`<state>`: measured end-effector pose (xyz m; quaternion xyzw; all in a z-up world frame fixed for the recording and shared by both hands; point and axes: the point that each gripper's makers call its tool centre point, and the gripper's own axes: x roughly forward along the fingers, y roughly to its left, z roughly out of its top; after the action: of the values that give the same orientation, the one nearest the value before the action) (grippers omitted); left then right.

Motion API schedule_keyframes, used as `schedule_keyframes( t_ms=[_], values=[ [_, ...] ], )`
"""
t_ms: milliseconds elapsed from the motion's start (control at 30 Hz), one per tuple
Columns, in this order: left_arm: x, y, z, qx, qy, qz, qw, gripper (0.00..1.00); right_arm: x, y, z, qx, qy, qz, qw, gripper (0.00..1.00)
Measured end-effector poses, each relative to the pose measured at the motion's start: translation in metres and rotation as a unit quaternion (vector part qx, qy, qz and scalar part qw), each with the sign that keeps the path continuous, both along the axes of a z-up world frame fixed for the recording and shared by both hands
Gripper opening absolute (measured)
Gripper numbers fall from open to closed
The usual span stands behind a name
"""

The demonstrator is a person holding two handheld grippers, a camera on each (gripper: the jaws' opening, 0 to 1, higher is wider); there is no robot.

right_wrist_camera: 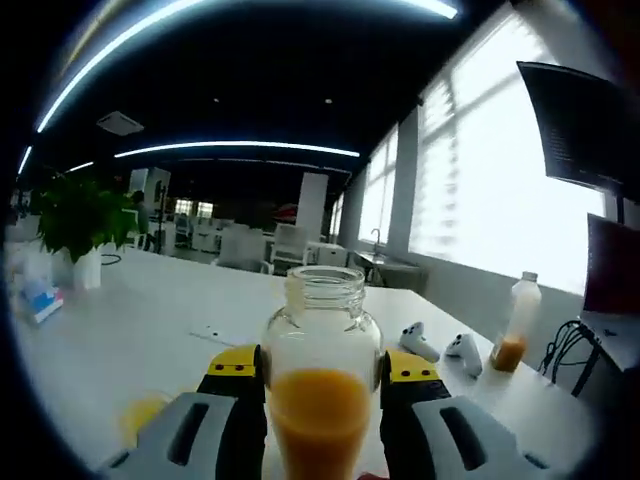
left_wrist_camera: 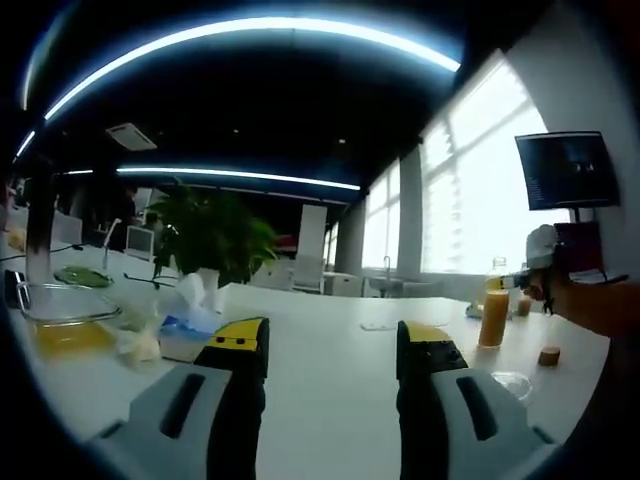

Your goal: Open the Petri dish lid, place the lid on the table, pour the liquid culture medium into the Petri dish, pick up the Petri dish lid from the table, and close the Petri dish

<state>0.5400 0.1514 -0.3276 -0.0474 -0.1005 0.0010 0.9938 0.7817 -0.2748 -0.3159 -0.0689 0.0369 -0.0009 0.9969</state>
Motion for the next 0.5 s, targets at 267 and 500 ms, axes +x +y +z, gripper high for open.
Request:
schedule_keyframes(
  t_ms=[267,500],
  values=[
    [0.001,-0.0003,0.0,0.002,0.001,0.0,1.0,0.42,-0.0052,-0.0051,-0.0009,0.02,-0.008,-0.011,0.9997,0.4],
    [0.0015,-0.0005,0.002,0.003,0.0,0.0,1.0,0.42,-0.0074,-0.0092,-0.0019,0.036,-0.006,-0.015,0.9992,0.4]
  ],
)
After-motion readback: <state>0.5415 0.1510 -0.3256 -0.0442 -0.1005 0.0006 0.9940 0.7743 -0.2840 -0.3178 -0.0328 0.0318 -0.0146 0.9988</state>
